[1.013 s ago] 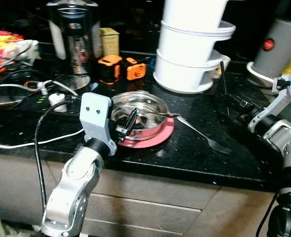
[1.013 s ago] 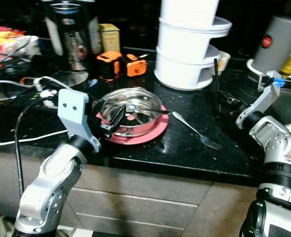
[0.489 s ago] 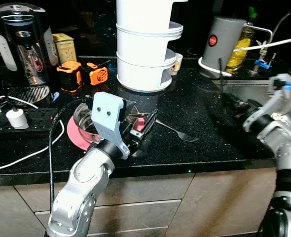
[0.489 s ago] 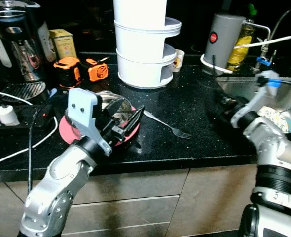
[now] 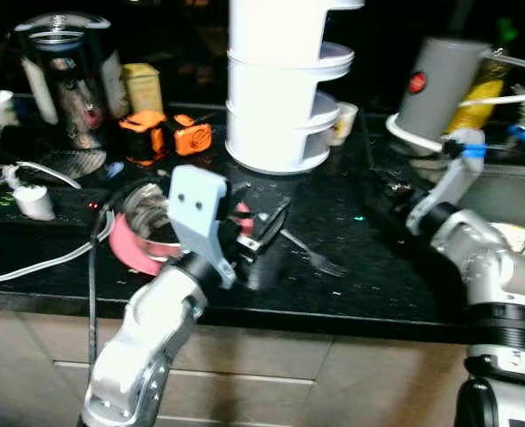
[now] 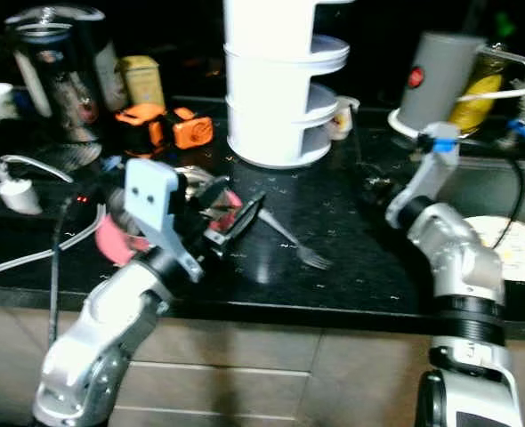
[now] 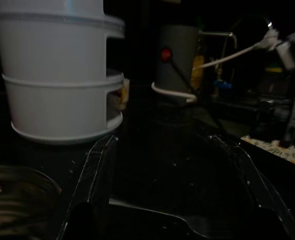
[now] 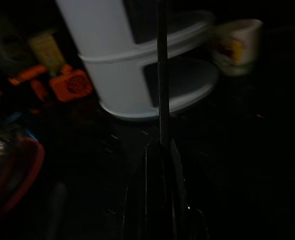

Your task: Kitchen organization

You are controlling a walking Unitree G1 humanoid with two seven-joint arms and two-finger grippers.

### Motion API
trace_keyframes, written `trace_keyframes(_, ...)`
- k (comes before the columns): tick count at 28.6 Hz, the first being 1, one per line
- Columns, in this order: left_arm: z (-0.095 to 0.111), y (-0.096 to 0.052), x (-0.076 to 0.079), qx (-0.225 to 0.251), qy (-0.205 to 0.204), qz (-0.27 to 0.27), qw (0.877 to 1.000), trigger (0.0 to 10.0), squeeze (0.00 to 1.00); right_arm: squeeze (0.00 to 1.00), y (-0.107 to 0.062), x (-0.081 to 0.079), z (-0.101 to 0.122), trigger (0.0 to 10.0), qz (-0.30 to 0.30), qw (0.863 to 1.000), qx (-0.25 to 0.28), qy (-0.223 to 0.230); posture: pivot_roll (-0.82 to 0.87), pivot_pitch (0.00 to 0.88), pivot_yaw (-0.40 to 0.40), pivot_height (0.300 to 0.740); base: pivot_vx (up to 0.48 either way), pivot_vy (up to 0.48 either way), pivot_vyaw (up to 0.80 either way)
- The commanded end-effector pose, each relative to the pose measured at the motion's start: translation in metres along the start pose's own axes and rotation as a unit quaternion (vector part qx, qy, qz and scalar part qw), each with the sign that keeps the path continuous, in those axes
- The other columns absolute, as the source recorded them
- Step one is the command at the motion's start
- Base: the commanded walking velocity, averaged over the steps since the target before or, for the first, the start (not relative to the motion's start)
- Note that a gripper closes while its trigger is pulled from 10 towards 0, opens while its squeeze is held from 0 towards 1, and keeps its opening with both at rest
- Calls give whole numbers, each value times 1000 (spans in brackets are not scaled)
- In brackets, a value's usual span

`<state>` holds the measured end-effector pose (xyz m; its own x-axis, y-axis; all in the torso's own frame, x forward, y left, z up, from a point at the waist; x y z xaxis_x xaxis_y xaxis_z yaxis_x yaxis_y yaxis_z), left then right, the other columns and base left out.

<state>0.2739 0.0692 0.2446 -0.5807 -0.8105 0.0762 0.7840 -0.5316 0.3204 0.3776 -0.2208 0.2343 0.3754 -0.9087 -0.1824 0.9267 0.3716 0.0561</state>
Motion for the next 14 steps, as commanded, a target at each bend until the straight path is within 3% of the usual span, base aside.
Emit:
trace_keyframes(1,0,1,4,-1,-4,-9,1000,10000,0,0,1,1,5,10000,-11,1000,1,-22,20,0,-79,740,0,-461,0)
trace_keyframes(14,-1,0,5,-4,-4,-10,1000,10000,0,0,9,-8,0,10000,-12,996,-26,-80,25,0,-88,740,0,-461,0)
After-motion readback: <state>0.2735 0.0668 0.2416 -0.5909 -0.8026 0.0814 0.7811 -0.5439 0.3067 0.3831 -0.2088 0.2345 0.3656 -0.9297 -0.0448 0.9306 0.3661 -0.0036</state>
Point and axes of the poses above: a point about 5 cm out from each wrist's last joint towards the gripper, its own y axis pointing out of the wrist towards the gripper, its own z axis along the axis of the wrist's last joint, x = y × z, the point moved 2 cm from there along y, pointing out of the wrist towards the gripper, and after that the axes turned 4 degrees about -y, right-handed, at the moved point
